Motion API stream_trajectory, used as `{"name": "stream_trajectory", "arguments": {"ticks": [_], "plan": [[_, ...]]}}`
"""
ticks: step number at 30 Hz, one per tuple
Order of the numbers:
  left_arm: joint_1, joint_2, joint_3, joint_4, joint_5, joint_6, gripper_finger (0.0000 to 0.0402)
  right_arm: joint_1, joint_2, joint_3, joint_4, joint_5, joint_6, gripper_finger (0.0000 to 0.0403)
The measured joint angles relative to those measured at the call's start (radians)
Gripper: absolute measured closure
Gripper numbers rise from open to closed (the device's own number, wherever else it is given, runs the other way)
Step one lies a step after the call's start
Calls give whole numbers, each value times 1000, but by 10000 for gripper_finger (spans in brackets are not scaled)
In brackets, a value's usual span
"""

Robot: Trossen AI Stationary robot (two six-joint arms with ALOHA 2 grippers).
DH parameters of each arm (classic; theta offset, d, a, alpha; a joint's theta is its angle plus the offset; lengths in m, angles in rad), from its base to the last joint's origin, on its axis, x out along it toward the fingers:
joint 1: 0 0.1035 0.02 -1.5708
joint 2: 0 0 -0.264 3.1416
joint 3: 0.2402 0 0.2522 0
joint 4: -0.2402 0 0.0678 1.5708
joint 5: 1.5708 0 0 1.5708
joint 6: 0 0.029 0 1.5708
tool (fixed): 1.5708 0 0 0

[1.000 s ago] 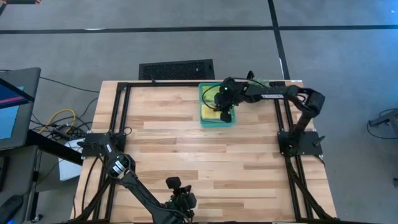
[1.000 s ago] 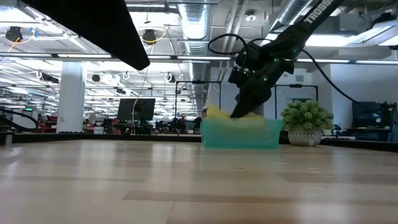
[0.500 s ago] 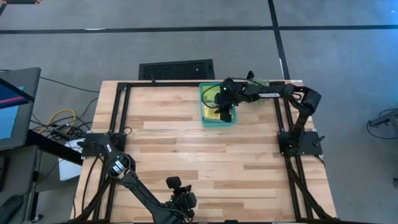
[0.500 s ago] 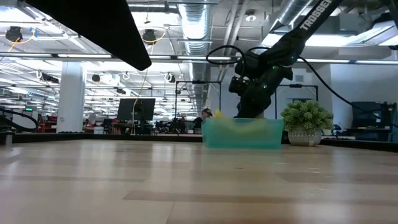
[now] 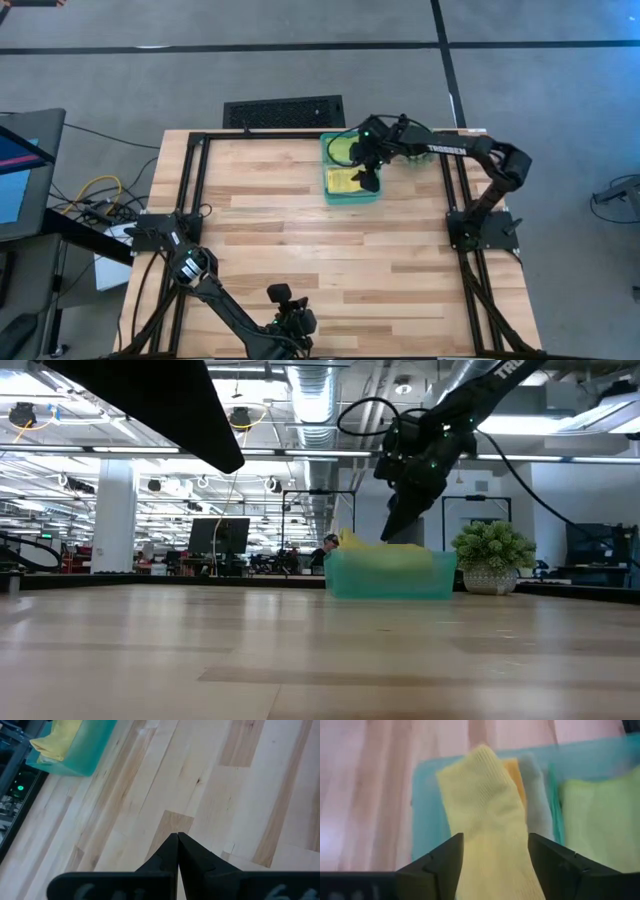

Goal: Fold microfiber towels
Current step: Put the yellow microfiber cloth into the green bin

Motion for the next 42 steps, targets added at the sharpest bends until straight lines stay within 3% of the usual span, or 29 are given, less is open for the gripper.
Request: {"name": "stream_trajectory", "arguments": {"ticks": [6,13,20,29,39,42], "plan": [[0,0,0,1,0,0,401,21,-12,0,70,-30,1,197],[0,0,0,3,0,1,401,9,71,1,249,0,115,306],[0,0,0,3,0,1,401,5,178,1,228,-24,94,390],[0,0,0,3,0,1,401,36,208,1,166,-128,100,368],[0,0,0,3,-1,1,401,34,93,0,135,-128,149,369],[0,0,0,3,-1,1,401,34,78,0,137,-80,170,373]]}}
